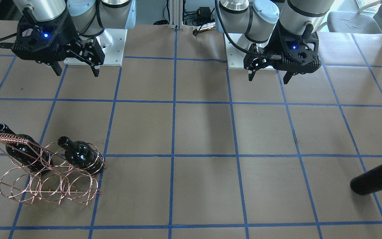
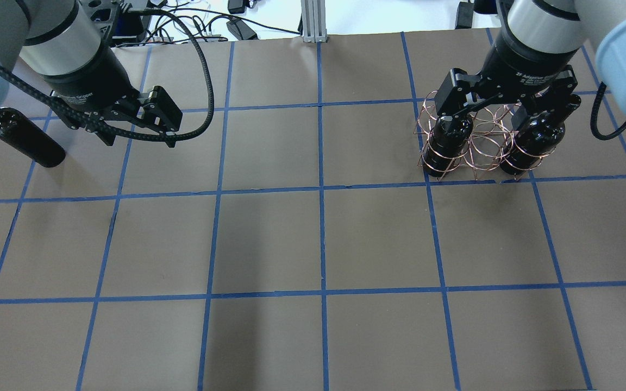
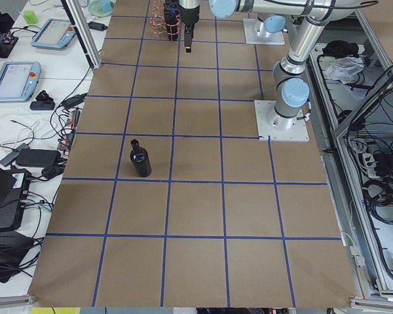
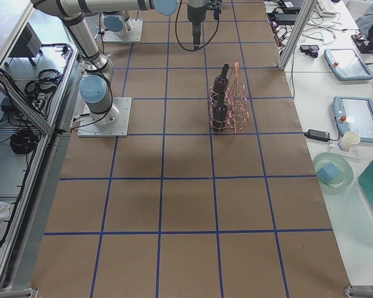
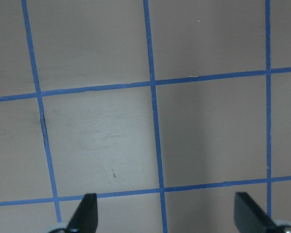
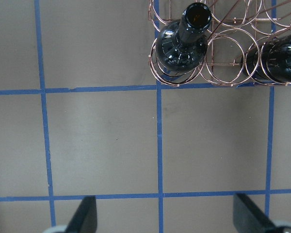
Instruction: Place wine into wine basket
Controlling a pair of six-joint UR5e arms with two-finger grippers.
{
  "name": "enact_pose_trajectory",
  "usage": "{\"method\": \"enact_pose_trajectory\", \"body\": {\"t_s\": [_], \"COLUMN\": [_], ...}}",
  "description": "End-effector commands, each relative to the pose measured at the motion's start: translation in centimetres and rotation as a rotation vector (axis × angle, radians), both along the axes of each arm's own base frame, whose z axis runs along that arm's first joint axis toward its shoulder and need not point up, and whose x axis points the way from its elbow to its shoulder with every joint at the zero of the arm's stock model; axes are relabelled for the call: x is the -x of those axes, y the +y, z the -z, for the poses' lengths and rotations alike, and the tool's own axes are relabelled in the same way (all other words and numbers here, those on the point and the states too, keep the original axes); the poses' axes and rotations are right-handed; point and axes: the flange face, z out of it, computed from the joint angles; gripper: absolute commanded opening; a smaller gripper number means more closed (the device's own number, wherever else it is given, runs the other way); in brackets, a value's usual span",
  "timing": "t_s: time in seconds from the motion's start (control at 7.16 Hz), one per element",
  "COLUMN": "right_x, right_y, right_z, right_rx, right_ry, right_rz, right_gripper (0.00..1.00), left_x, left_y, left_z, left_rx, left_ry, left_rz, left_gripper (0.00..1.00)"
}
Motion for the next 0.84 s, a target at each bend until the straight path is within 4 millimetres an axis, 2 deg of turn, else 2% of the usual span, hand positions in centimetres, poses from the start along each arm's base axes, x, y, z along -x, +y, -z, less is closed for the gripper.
{"method": "enact_pose_trajectory", "body": {"t_s": [0.0,0.7], "right_x": [-0.01,-0.02], "right_y": [0.13,0.13], "right_z": [0.54,0.55], "right_rx": [-0.011,-0.011], "right_ry": [-0.001,-0.002], "right_rz": [0.001,0.001], "right_gripper": [1.00,1.00], "left_x": [0.07,-0.38], "left_y": [0.02,-0.84], "left_z": [0.05,0.93], "left_rx": [0.000,-0.014], "left_ry": [0.007,0.014], "left_rz": [0.000,0.003], "left_gripper": [1.00,1.00]}}
